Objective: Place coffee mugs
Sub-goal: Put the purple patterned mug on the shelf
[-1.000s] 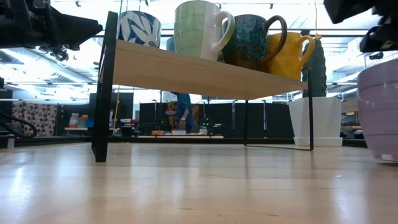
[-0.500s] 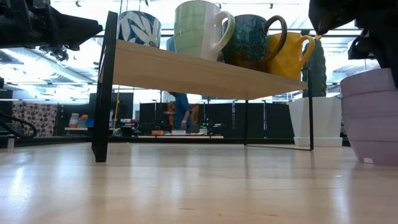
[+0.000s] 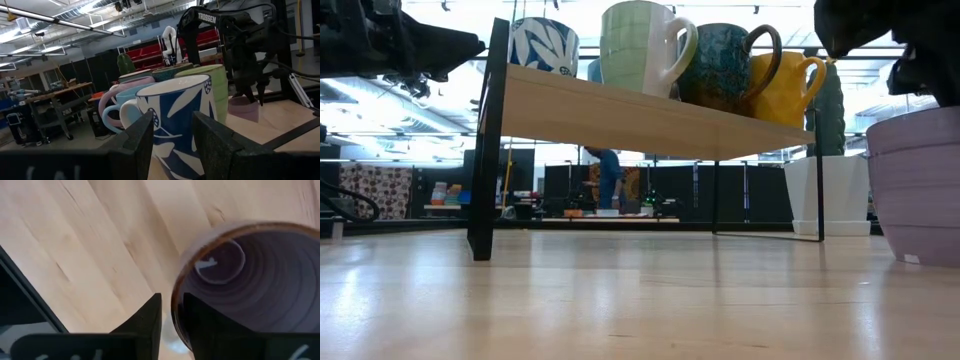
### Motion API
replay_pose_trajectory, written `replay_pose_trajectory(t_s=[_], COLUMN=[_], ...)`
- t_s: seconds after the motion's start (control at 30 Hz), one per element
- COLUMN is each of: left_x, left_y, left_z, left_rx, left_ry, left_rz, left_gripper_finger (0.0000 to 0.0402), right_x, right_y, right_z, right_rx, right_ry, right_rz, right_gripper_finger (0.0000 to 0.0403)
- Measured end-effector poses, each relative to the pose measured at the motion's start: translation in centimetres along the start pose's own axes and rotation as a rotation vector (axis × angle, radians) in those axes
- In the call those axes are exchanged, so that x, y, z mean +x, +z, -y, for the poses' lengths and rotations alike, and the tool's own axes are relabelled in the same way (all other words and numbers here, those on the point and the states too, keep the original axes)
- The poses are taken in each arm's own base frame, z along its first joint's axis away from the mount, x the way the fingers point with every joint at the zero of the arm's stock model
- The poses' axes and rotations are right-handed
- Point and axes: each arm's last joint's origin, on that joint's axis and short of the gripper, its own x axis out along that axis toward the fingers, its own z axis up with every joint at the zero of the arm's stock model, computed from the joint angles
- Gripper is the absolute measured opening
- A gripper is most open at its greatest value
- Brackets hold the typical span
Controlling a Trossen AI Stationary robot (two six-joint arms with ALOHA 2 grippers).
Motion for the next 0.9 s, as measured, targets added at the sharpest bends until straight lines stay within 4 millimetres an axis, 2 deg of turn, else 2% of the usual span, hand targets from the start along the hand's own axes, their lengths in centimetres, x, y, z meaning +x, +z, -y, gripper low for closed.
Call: replay_pose_trajectory(t_s=[0.43, 0.73, 0.9], left_x=[0.0, 0.0, 0.0], left_y=[0.0, 0.0, 0.0], left_z=[0.0, 0.0, 0.0], left_rx=[0.0, 0.001, 0.001], left_ry=[0.0, -0.001, 0.0], left_rz=[0.0, -0.002, -0.002], left_gripper_finger=[0.0141, 0.0141, 0.0141], right_x=[-0.2, -3.7, -4.9], right_y=[-0.2, 0.4, 0.4], right_z=[0.5, 0.2, 0.2], right_rx=[0.047, 0.065, 0.156], right_ry=[-0.037, -0.116, -0.14], right_rz=[-0.033, 0.0, 0.012], right_gripper_finger=[0.0152, 0.0192, 0.0212])
